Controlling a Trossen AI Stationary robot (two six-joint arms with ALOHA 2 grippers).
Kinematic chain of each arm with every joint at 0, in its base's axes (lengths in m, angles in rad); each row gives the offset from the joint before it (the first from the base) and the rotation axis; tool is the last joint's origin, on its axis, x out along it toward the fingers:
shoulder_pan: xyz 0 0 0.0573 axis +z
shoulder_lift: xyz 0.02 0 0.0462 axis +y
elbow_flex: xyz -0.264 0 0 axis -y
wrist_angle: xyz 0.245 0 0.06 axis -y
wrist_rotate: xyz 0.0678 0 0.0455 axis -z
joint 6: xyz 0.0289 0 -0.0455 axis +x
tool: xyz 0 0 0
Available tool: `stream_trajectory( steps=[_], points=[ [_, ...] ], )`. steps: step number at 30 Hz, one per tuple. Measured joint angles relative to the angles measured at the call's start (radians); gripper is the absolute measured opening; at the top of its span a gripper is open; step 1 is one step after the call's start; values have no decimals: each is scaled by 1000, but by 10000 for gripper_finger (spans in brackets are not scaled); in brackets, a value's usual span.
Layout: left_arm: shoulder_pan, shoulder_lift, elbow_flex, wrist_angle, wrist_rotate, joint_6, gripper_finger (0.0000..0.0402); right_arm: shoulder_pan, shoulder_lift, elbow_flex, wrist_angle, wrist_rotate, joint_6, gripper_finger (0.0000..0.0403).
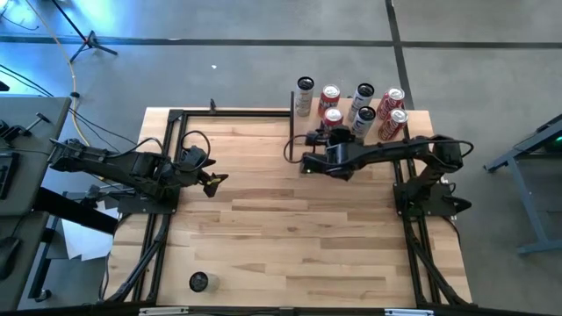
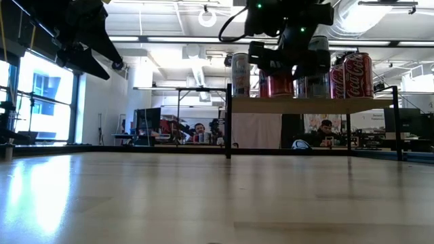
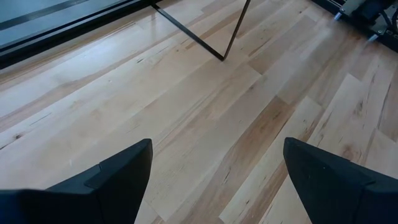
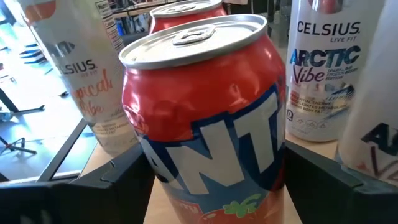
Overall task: Place canned beverage on shelf
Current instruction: Put the red soda can on the shelf aligned with the other red soda can
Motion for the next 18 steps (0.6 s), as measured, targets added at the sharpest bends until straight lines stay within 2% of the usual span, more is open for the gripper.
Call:
stream_trajectory(
  steps=[12,18],
  points=[
    [0,0,0,0,0,0,337,-25,0,0,92,-23,-145,296],
    [0,0,0,0,0,0,337,-16,1,0,86,-37,-165,344]
  ],
)
